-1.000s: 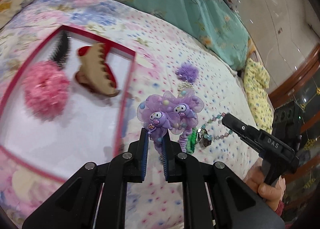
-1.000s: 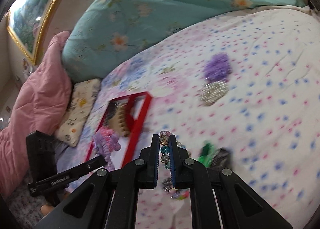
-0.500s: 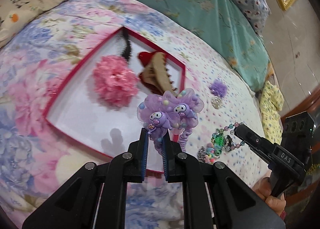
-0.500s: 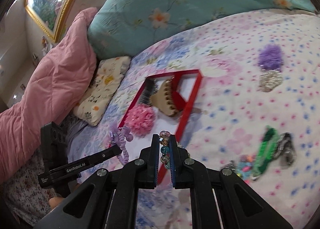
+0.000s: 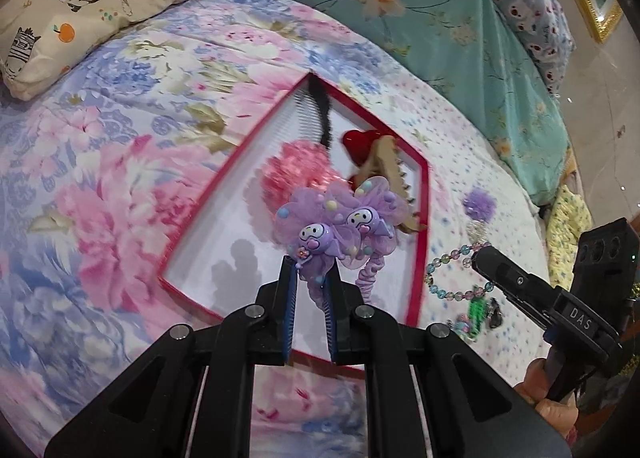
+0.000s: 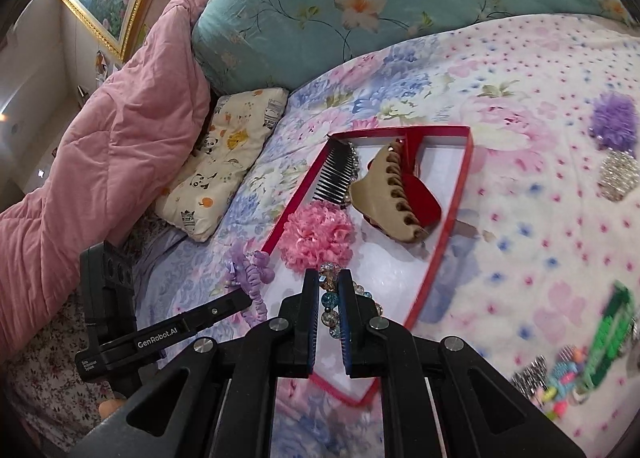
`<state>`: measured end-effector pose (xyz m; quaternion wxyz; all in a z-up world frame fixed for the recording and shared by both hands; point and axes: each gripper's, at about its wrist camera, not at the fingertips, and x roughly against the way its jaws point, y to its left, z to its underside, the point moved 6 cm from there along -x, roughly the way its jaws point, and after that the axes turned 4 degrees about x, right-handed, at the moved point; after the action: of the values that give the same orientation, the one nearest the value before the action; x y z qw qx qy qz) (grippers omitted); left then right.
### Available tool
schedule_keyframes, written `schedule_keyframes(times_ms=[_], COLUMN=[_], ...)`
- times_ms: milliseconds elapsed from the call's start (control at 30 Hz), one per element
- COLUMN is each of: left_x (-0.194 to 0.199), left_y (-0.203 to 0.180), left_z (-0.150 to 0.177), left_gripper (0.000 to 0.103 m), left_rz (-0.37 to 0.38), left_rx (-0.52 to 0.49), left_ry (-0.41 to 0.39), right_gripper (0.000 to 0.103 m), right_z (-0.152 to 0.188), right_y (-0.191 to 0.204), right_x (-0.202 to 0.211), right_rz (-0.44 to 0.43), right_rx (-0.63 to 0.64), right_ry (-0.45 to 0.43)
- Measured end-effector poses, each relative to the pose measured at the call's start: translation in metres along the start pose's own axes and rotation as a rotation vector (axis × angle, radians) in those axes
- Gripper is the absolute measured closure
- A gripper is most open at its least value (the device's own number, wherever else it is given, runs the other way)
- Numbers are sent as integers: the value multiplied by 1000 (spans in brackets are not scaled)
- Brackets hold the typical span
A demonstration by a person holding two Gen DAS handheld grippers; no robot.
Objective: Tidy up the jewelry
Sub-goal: 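Carry the purple clip with the left tool while the right tool carries the bracelet into the tray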
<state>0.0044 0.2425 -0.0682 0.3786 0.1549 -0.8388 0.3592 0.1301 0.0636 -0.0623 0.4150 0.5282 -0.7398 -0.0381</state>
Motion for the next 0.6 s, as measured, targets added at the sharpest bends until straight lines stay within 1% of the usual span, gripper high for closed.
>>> schedule_keyframes(times_ms=[233,433,600], left_x=[-20,-37,-46], left_y=[14,24,31], left_z=[-18,-26,-28], left_gripper=[93,93,92], left_rz=[-50,-102,-117], left_rx=[-4,-14,2], left_ry=[13,30,47], right_gripper=[94,94,94], right_z=[-7,-1,5], right_y=[-6,-20,-27], right_x=[-34,-60,-76], right_rz=[35,77,79], right_rx=[18,17,2], right_ry=[42,87,118])
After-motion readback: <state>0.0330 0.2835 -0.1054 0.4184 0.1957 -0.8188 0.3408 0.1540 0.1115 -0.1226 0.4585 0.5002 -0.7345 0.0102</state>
